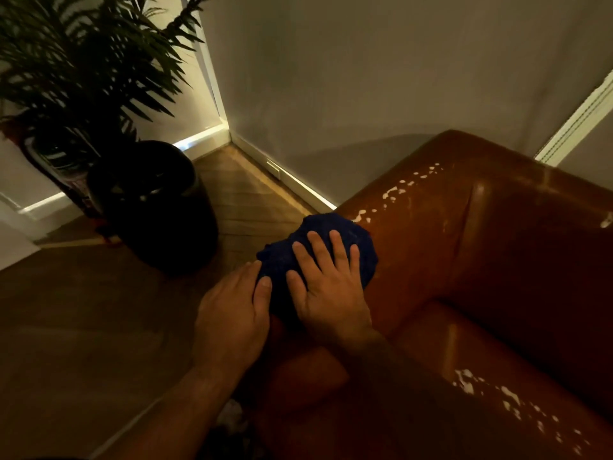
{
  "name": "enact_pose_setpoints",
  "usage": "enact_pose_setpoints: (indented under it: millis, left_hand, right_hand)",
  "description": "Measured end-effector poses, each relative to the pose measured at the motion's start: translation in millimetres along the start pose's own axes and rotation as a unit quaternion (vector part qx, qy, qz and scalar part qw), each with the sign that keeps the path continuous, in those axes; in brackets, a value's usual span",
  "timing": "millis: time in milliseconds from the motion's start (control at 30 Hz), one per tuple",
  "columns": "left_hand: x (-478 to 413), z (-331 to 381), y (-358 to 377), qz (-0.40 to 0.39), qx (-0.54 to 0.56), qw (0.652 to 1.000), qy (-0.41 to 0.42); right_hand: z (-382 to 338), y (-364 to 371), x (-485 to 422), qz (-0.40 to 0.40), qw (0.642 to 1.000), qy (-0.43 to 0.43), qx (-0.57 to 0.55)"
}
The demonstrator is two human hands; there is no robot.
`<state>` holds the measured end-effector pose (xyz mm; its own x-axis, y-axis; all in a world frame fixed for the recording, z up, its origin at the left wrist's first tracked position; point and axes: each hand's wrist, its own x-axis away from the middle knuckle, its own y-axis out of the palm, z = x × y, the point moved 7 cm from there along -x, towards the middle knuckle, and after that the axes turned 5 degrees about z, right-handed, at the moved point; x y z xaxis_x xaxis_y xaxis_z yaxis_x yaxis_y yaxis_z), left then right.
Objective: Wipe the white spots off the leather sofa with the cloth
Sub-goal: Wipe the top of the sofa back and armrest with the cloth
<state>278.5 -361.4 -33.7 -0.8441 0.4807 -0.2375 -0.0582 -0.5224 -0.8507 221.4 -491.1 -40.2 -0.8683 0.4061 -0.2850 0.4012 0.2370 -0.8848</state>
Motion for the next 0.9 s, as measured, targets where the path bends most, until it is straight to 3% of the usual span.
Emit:
enact_pose_setpoints:
  millis: [300,667,767,833,900]
  left_hand:
    - [2,1,-4,0.004,0.038,0.999,-0.005]
    - [4,3,-10,0.018,0.031,0.999,-0.038]
    - [5,5,-11,0.018,0.031,0.999,-0.040]
    - [5,3,-10,0.014,0.035,0.998,-0.048]
    - [5,2,-10,0.013,0.038,0.998,-0.052]
  right_hand:
    - [-2,-5,12,0.089,0.996,-0.002,-0.010]
    - [23,-19,48,0.098,0.986,-0.086,-0.104]
    - [31,-48,27,0.128,0.983,-0.055,-0.117]
    - [27,-50,5,0.102,0.989,-0.016,-0.108]
    - [16,-32,-6,0.024,0.996,-0.004,-0.087]
